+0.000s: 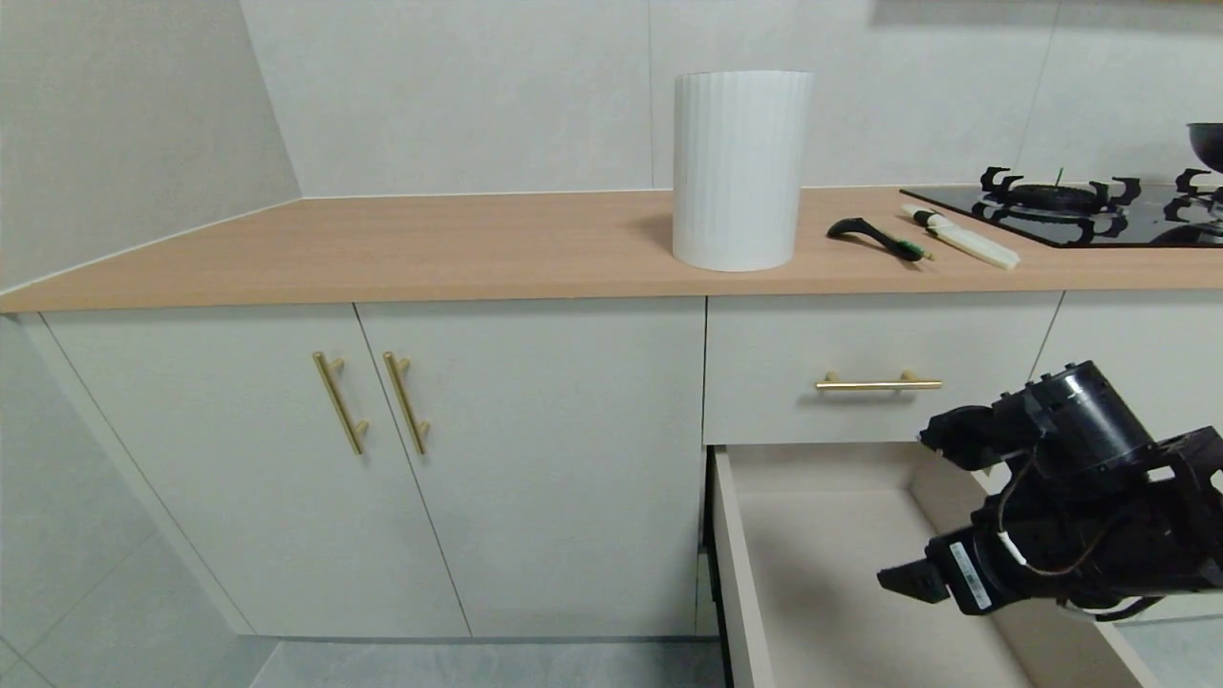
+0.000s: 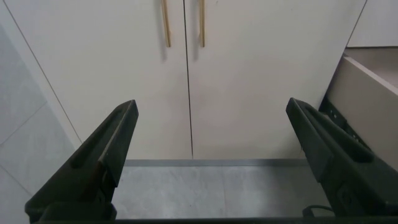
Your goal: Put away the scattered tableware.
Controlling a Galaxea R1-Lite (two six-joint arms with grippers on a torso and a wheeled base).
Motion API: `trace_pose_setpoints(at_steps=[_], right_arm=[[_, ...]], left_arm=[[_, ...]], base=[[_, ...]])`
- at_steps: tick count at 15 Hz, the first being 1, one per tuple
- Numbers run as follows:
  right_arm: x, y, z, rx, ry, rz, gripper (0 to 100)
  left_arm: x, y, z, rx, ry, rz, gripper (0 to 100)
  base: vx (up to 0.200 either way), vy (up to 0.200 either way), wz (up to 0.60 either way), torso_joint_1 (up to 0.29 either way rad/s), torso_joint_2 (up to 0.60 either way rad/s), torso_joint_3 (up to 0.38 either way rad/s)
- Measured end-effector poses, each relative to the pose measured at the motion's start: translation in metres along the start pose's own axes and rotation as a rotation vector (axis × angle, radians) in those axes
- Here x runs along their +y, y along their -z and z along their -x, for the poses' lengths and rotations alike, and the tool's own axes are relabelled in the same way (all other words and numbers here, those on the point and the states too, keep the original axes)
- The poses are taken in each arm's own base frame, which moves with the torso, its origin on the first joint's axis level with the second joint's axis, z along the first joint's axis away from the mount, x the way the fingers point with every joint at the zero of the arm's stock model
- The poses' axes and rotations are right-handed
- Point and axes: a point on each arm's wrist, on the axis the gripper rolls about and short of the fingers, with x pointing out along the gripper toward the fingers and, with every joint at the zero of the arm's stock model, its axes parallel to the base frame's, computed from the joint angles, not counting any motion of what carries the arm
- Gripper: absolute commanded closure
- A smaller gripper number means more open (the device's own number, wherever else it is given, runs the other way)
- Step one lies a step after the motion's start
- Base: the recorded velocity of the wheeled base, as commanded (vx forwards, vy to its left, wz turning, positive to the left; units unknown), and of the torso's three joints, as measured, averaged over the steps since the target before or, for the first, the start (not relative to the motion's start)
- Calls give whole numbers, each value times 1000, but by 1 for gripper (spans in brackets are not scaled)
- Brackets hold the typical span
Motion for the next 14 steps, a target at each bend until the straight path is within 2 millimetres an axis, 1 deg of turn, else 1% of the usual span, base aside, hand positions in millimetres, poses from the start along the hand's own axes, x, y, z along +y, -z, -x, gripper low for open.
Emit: trace_pose_setpoints(at_steps=[1,2,4,7,8,14], right_arm=[[-1,0,1,-16,2,-5,0],[-3,-4,3,-67,1,-15,0],[-8,-3,4,-82,12,-31,0],[-11,-3,4,-82,19,-40,0],[-11,-3,4,-81,20,-40,0],[-12,-3,5,-83,22,-42,0]], left_arm=[[0,0,0,0,0,0,0],[0,0,0,0,0,0,0],[0,0,0,0,0,0,0],[0,0,0,0,0,0,0],[0,0,0,0,0,0,0],[0,0,0,0,0,0,0]], base=[[0,0,0,0,0,0],[0,0,0,0,0,0],[0,0,0,11,-25,-16],[0,0,0,61,-235,-235],[0,0,0,115,-295,-315],[0,0,0,143,-499,-300]])
